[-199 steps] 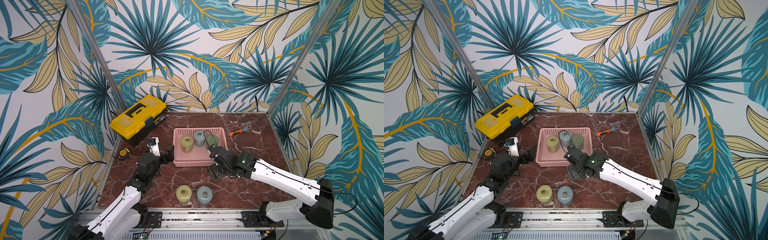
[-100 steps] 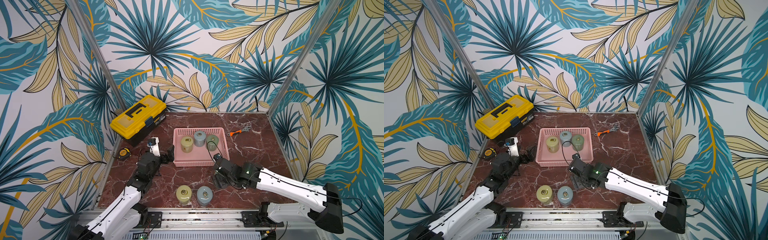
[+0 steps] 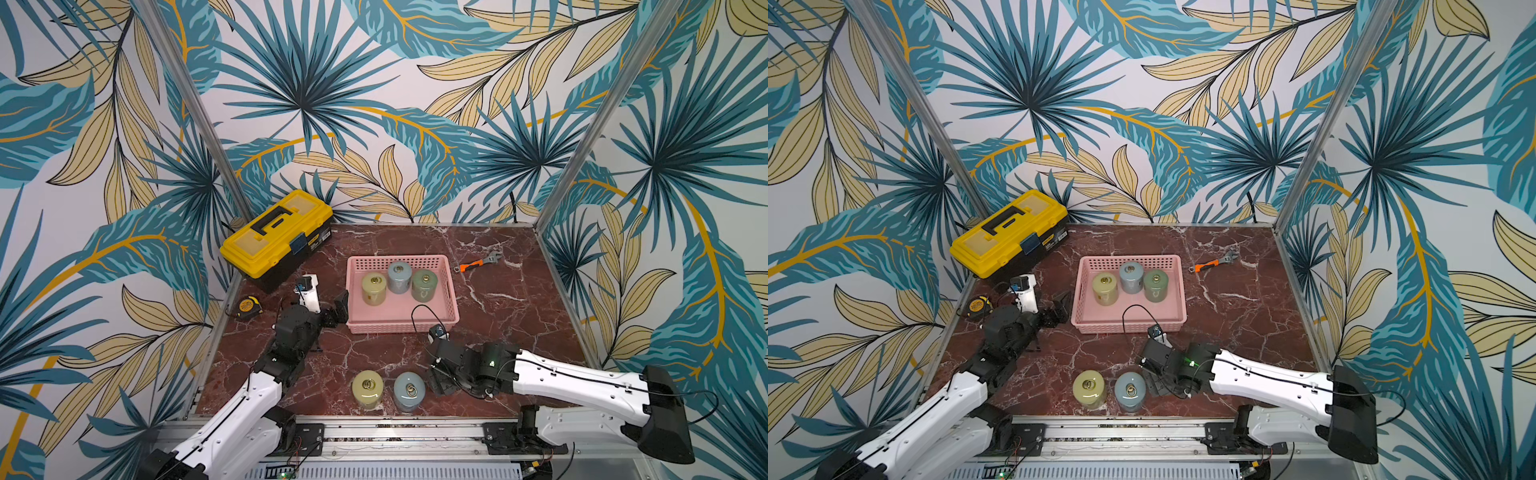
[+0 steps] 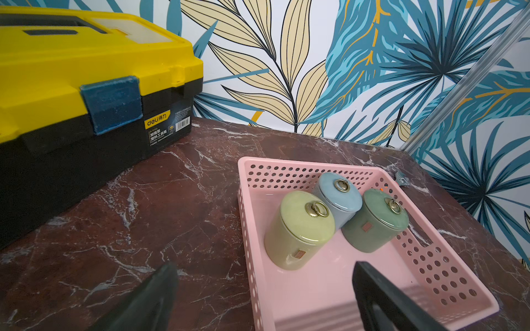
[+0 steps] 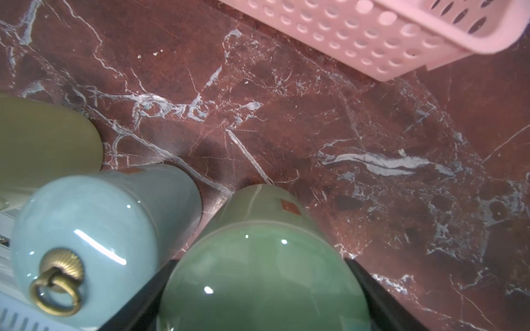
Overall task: Take the tea canister out of the basket
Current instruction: Place the tea canister at the center of the board.
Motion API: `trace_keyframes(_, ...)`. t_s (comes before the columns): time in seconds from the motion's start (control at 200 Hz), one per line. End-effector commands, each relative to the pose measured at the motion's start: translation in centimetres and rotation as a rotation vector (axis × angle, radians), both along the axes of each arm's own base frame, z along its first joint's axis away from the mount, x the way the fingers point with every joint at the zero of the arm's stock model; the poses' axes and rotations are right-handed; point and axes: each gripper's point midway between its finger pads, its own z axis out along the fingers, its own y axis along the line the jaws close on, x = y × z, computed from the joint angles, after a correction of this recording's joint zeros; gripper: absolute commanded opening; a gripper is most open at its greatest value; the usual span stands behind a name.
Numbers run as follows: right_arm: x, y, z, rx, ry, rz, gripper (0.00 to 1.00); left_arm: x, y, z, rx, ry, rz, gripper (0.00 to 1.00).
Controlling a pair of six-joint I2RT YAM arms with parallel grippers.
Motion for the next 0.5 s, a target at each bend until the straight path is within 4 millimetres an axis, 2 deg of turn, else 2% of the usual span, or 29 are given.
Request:
trace_keyframes(0.0,0.1,0.6,0.3,0.065,-0.031,-0.042,0.45,-0.2,0.3,-0.5,0.012,-0.007,0.004,1.0)
trace_keyframes(0.496,-1.5,0.5,-1.6,0.072,-0.003,-0.056,0.45,-0.2,0.3,-0.5,0.014,-0.008,0.007,1.0)
